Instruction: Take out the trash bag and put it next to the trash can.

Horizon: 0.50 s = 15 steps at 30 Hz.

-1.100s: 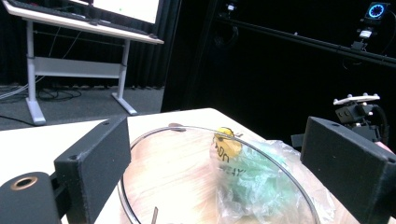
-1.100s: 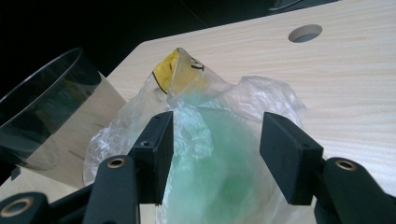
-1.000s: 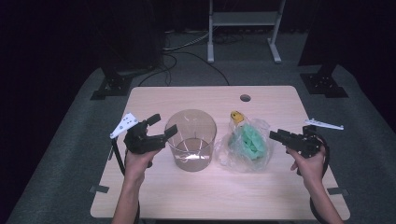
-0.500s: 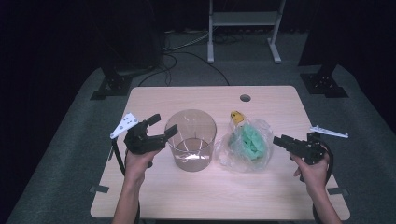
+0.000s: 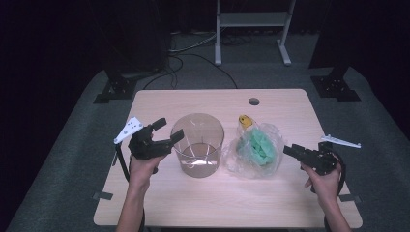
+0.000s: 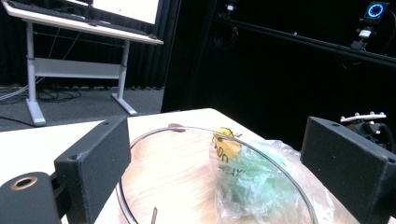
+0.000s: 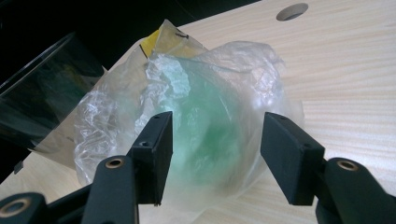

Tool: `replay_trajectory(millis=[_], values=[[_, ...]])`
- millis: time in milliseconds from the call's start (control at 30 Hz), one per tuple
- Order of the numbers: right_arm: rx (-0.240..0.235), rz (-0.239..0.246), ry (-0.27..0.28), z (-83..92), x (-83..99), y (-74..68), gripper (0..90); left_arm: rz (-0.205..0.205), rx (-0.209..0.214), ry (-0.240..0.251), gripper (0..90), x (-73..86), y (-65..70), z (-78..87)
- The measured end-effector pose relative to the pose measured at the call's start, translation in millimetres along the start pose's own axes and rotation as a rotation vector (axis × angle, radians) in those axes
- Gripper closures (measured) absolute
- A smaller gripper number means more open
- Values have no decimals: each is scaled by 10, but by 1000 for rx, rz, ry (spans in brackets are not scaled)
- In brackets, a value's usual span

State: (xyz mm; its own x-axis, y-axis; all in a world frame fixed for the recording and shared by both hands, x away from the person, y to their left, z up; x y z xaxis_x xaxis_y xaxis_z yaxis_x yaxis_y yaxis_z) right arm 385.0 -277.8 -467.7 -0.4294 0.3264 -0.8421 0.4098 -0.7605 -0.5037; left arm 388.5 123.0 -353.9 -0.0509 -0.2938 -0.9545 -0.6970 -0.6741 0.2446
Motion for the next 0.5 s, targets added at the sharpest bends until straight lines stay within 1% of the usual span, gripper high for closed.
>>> replay_trajectory(millis=[167, 267, 400, 500], values=[[8, -7, 8, 57, 51, 30, 433, 0, 1, 1, 73, -8, 8, 2], [8, -23, 27, 100, 88, 46, 433, 0, 3, 1, 73, -8, 16, -1], [14, -33, 52, 174, 164, 46, 430, -2, 4, 5, 73, -16, 28, -3], [22, -26, 75, 233, 224, 35, 428, -6, 7, 4, 73, -16, 36, -6]])
Point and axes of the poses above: each handheld gripper's, and its own axes: z roughly backward along the jaws, x roughly out of its underside, y roughly to its right, the point moved 9 cm from there along -z, roughly forward along the jaws, and after that the axes turned 14 degrees about y, right-handed, at the moved point
